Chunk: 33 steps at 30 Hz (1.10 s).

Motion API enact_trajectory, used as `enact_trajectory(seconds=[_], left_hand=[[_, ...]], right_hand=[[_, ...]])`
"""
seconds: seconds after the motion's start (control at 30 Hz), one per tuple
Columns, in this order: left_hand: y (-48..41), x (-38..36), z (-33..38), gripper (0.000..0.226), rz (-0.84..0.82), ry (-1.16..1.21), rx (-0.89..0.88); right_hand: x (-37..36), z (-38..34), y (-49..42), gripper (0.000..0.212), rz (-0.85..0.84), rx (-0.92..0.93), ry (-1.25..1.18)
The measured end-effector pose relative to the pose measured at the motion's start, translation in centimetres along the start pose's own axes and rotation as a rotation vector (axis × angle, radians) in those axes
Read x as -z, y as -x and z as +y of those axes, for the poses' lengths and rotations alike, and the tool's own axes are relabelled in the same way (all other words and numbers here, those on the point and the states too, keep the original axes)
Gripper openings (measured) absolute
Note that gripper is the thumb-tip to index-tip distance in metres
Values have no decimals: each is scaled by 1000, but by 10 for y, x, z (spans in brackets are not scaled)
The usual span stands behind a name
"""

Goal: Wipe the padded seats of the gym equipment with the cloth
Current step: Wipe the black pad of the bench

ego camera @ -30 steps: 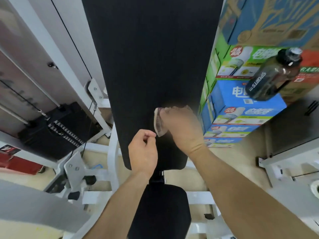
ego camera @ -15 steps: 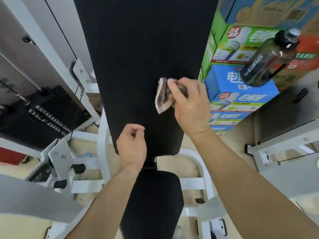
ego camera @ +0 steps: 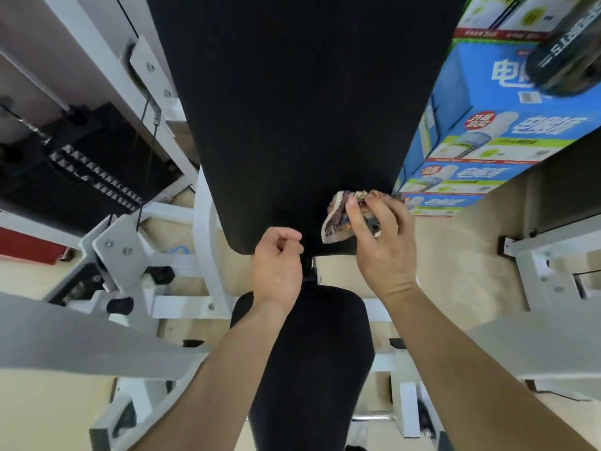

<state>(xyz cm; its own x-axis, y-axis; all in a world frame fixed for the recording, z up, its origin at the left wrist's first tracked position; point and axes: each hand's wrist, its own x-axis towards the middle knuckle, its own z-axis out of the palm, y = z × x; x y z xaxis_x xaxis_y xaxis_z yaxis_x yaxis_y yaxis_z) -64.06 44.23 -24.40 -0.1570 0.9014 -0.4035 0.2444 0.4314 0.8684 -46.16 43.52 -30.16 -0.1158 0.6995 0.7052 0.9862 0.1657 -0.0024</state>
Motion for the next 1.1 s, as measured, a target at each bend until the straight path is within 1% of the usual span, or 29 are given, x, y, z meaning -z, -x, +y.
enact_trajectory(seconds=[0.1,0.17,0.2,0.23,0.3,0.37,0.4,0.47,0.53,0.57,0.63,0.67,0.7,0.77,0.83,0.93,1.03,1.07,1.1], left_hand=[[1,-9,-21,15,-154,27,136],[2,-16,-31,13,-269,32,236],[1,-18,-35,16,-319,52,295],[0,-19,-37,20,-361,103,366],[-2,-17,-38,28,-436,287,529],[-5,-11,-38,32,-464,450,587],[-7,-7,-38,30,-440,478,585],[-13,3,-41,24,-349,456,542],[-20,16,-51,23,-251,434,472],[-24,24,-56,23,-198,467,450],[-32,41,-65,25,-96,583,417],[-36,49,-68,26,-62,646,402],[-39,55,-68,26,-44,698,388],[-42,61,-68,24,0,744,379],[-40,59,-62,21,54,731,351],[-33,54,-31,21,101,648,201],[-29,56,34,14,207,499,-2],[-27,58,60,14,256,437,-85],[-24,59,88,16,294,379,-183]], right_hand=[[-12,-9,39,46,-75,-52,6],[-17,-21,52,44,-90,-143,-6],[-18,-28,54,44,-95,-198,-22],[-19,-37,55,44,-98,-257,-48],[-20,-57,57,46,-132,-375,-107],[-23,-79,61,54,-188,-435,-159],[-26,-90,62,60,-223,-445,-186],[-31,-109,58,71,-298,-446,-244],[-36,-128,51,73,-333,-379,-291],[-37,-137,45,72,-351,-341,-309],[-44,-156,31,62,-377,-367,-391],[-48,-163,24,57,-383,-367,-412],[-50,-171,18,57,-377,-342,-412],[-50,-177,14,60,-374,-257,-395],[-45,-171,8,54,-390,-265,-440],[-28,-157,-26,45,-326,-276,-510],[1,-146,-89,44,-259,-296,-565],[13,-143,-114,40,-244,-341,-615],[27,-139,-142,32,-225,-442,-704]])
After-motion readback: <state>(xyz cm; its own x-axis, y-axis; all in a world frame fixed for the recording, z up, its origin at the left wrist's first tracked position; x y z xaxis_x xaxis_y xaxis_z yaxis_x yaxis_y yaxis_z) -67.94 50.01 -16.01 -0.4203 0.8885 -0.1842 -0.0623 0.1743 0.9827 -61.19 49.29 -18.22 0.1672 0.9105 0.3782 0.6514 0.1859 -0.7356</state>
